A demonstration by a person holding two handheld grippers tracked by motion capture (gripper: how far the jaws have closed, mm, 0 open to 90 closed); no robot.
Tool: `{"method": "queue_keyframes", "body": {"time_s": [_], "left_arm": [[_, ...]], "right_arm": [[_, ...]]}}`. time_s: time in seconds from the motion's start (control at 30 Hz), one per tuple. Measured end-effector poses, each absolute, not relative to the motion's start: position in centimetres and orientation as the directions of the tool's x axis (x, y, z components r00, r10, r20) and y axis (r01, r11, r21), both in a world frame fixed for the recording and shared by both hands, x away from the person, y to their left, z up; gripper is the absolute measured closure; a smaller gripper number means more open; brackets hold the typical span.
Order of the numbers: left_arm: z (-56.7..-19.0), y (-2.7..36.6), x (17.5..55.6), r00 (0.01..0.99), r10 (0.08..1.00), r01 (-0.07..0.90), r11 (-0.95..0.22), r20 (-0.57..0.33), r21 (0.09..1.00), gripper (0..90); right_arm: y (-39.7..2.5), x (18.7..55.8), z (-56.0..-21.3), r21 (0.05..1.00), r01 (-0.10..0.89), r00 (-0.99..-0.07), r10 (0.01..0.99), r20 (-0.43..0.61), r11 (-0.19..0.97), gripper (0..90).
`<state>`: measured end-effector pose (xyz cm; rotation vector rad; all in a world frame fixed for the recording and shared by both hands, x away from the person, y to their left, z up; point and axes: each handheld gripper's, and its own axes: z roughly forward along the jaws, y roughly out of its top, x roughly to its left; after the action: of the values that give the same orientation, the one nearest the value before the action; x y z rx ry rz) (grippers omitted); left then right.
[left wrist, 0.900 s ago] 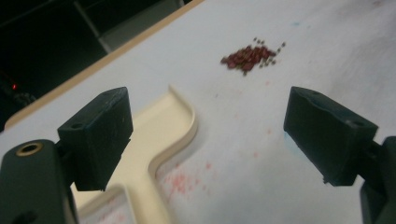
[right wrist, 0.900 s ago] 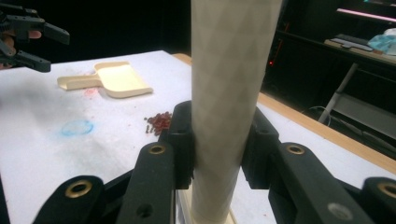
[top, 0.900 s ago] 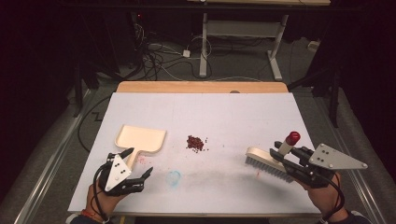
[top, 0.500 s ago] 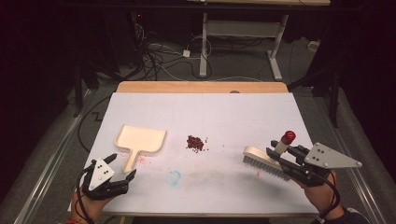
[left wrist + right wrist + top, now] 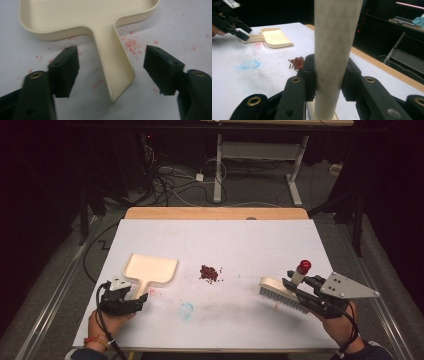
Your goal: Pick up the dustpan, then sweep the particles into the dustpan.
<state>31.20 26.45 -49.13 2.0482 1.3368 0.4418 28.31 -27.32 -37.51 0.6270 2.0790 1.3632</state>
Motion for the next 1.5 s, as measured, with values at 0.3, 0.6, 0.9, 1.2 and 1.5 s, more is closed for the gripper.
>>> {"method": "queue_keyframes", "body": {"time_s": [0.3, 0.6, 0.9, 1.2, 1.5], "left_arm": [[-49.8, 25.8, 33.8, 0.396, 0.915, 0.716, -0.259, -0.073, 0.648, 58.0], [-49.7, 25.8, 34.3, 0.416, 0.907, 0.711, -0.282, -0.061, 0.644, 63.3], [-49.1, 25.9, 34.8, 0.445, 0.895, 0.702, -0.327, -0.032, 0.633, 63.4], [-48.4, 25.9, 34.1, 0.486, 0.874, 0.676, -0.379, 0.004, 0.632, 63.5], [-46.4, 26.5, 33.1, 0.567, 0.824, 0.655, -0.44, -0.015, 0.614, 63.5]], "right_arm": [[-27.2, 28.6, -37.6, 0.924, 0.085, -0.729, 0.656, -0.197, 0.372, 69.9], [-26.6, 29.1, -38.0, 0.92, 0.1, -0.745, 0.641, -0.184, 0.38, 69.9], [-26.5, 29.6, -38.0, 0.916, 0.112, -0.74, 0.648, -0.182, 0.385, 70.0], [-26.4, 29.8, -38.5, 0.91, 0.125, -0.728, 0.66, -0.186, 0.395, 70.0], [-27.0, 31.6, -38.8, 0.918, 0.161, -0.697, 0.7, -0.154, 0.362, 70.0]]}}
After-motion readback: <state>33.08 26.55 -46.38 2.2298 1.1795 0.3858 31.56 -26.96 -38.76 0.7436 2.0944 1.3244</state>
